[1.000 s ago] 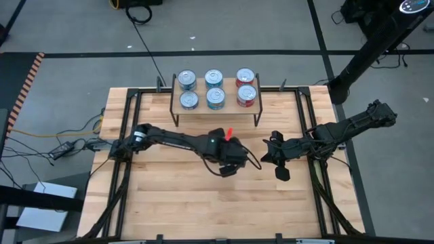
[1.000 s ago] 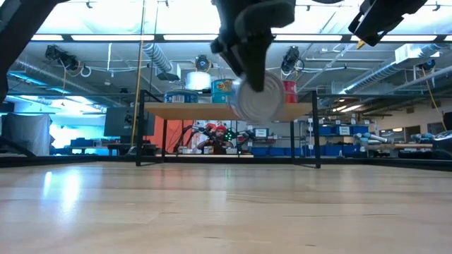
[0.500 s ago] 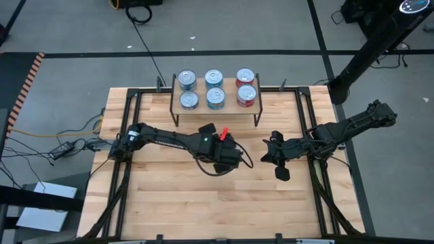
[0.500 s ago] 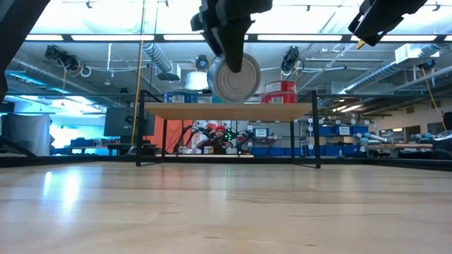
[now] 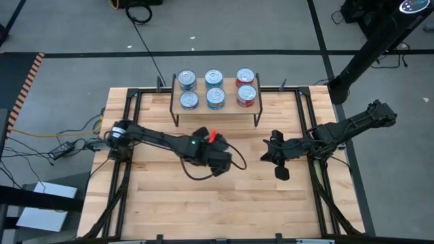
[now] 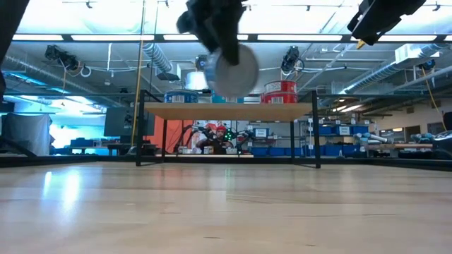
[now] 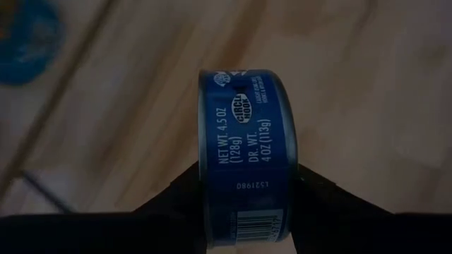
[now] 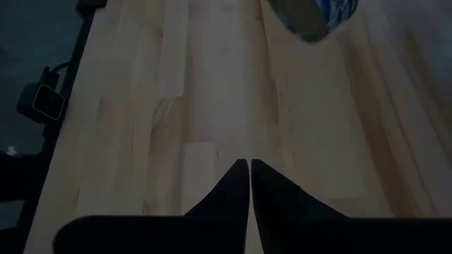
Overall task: Stack canned seafood by type on shelf
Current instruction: Stack the blue can on top of the other blue can on the shelf
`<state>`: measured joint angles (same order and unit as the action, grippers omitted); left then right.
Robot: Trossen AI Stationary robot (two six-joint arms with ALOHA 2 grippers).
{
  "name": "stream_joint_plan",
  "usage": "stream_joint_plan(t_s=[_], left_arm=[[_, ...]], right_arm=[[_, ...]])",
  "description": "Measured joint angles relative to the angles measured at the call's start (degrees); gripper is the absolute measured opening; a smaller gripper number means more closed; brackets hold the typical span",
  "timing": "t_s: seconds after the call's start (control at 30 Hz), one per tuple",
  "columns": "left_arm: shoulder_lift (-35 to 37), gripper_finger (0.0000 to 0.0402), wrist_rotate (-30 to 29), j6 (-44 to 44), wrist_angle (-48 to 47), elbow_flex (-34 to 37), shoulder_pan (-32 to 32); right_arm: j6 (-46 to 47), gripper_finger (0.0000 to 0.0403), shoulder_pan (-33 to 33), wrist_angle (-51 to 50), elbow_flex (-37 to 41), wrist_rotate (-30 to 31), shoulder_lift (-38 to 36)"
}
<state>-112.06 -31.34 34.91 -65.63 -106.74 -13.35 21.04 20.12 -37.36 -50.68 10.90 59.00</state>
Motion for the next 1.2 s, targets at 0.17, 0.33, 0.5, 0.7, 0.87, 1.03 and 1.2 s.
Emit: stream_joint_plan(t_s=[0.17,0.33,0.5,0.7,0.87,1.03,1.2], left_arm=[[9.0,0.0143,-2.1,2.7,2.5,8.7,0.4],[17.3,0.0143,-6.1,2.9,1.0,12.2,1.9],[20.3,0.0143,-10.6,0.7,-6.9,11.1,6.3],[19.7,0.0143,-11.5,-6.8,-10.5,10.5,13.6],[19.7,0.0143,-12.3,-11.6,-9.8,10.5,18.8],[19.0,0.0143,-11.8,-17.5,-7.0,10.5,22.8],[16.6,0.0143,-10.5,-22.1,-6.1,10.5,25.1]], right_arm=[[2.1,0.0032,0.0,0.0,0.0,2.5,0.0],[2.3,0.0031,0.0,0.0,0.0,3.3,0.0],[2.0,0.0028,-0.4,0.0,0.0,4.9,0.0],[1.3,0.0027,-2.1,-0.1,0.0,5.1,0.0],[1.3,0.0029,-3.1,-0.1,0.0,5.1,0.0],[-0.3,0.0027,-4.0,-0.1,0.0,5.1,0.0],[-1.4,0.0029,-5.8,0.0,0.0,5.1,0.0]])
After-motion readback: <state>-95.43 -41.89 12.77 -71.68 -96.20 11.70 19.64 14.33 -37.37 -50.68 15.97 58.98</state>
